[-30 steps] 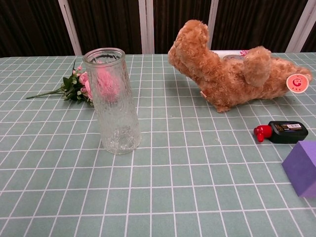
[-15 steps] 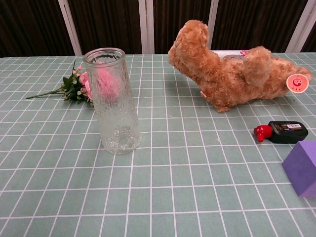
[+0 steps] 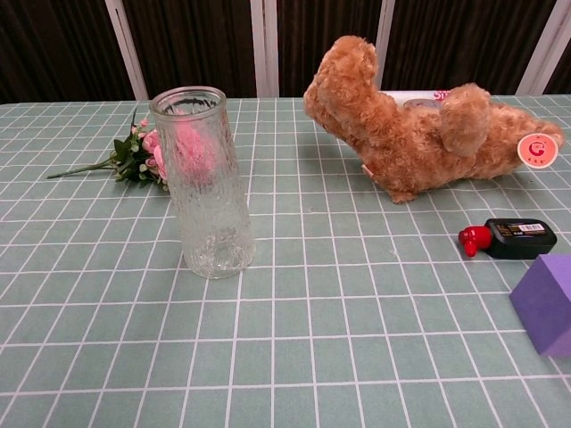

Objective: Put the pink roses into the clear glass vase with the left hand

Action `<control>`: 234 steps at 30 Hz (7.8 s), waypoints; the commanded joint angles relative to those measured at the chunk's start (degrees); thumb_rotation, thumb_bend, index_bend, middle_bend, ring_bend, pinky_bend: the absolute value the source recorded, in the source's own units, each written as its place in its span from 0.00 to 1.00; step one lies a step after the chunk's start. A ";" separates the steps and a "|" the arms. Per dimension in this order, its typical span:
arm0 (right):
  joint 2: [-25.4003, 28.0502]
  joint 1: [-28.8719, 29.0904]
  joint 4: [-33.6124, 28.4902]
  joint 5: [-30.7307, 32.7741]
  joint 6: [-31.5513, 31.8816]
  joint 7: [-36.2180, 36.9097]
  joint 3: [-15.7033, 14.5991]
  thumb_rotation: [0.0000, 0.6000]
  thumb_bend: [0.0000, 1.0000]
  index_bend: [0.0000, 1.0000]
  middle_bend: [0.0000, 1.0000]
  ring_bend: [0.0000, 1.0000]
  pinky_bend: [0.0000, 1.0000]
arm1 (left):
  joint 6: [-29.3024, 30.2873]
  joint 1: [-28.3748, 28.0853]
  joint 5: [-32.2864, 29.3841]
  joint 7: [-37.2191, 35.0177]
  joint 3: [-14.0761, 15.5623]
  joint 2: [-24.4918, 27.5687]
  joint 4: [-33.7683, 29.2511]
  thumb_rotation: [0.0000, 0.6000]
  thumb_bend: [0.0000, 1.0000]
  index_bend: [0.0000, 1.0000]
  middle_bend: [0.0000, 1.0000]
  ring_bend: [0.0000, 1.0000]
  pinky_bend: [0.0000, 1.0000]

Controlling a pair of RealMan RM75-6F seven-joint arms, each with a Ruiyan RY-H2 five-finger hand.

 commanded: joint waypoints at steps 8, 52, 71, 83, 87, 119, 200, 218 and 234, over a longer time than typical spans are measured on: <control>0.05 -0.07 0.28 0.54 0.01 0.59 0.20 1.00 0.22 0.11 0.05 0.00 0.00 | -14.52 -14.09 -14.60 10.68 -8.63 -0.04 -2.09 1.00 0.31 0.10 0.03 0.00 0.02; -1.04 0.42 0.52 0.23 -0.27 -1.45 0.58 1.00 0.22 0.11 0.05 0.00 0.00 | -19.39 -43.35 -52.29 42.78 -12.28 -36.19 28.62 1.00 0.25 0.05 0.01 0.00 0.02; -1.34 0.61 0.58 1.31 -0.77 -2.27 0.90 1.00 0.22 0.11 0.05 0.00 0.00 | -24.62 -48.89 -51.01 41.96 -12.20 -44.55 40.52 1.00 0.25 0.05 0.01 0.00 0.04; -1.44 0.26 0.55 1.03 0.12 -2.02 0.96 1.00 0.22 0.11 0.05 0.00 0.00 | -23.55 -50.86 -53.21 46.59 -11.85 -47.88 44.50 1.00 0.30 0.11 0.13 0.09 0.19; -1.50 0.21 0.58 1.13 0.18 -2.02 0.98 1.00 0.22 0.11 0.05 0.00 0.00 | -23.54 -51.29 -52.53 46.72 -11.64 -49.14 46.28 1.00 0.31 0.14 0.16 0.13 0.24; -1.05 -0.50 0.25 1.22 1.26 -0.96 1.13 1.00 0.22 0.15 0.05 0.00 0.00 | -12.18 -42.79 -29.56 19.58 -11.75 -43.81 45.21 1.00 0.47 0.38 0.42 0.36 0.49; -1.27 -0.27 0.99 -0.18 1.60 0.13 0.97 1.00 0.22 0.15 0.06 0.00 0.00 | -13.35 -33.09 -18.63 -19.63 -15.83 -20.44 -12.95 1.00 0.44 0.37 0.39 0.33 0.44; -1.32 -0.11 0.69 -0.08 1.10 -0.37 0.90 1.00 0.22 0.15 0.06 0.00 0.00 | -18.87 -30.37 -10.48 -29.83 -10.24 -18.25 -5.86 1.00 0.33 0.26 0.23 0.16 0.29; -0.89 -0.49 0.59 -1.22 2.06 0.91 0.62 1.00 0.22 0.15 0.06 0.00 0.00 | -22.70 -27.61 -1.29 -38.43 -7.22 -1.40 -8.90 1.00 0.22 0.07 0.00 0.00 0.05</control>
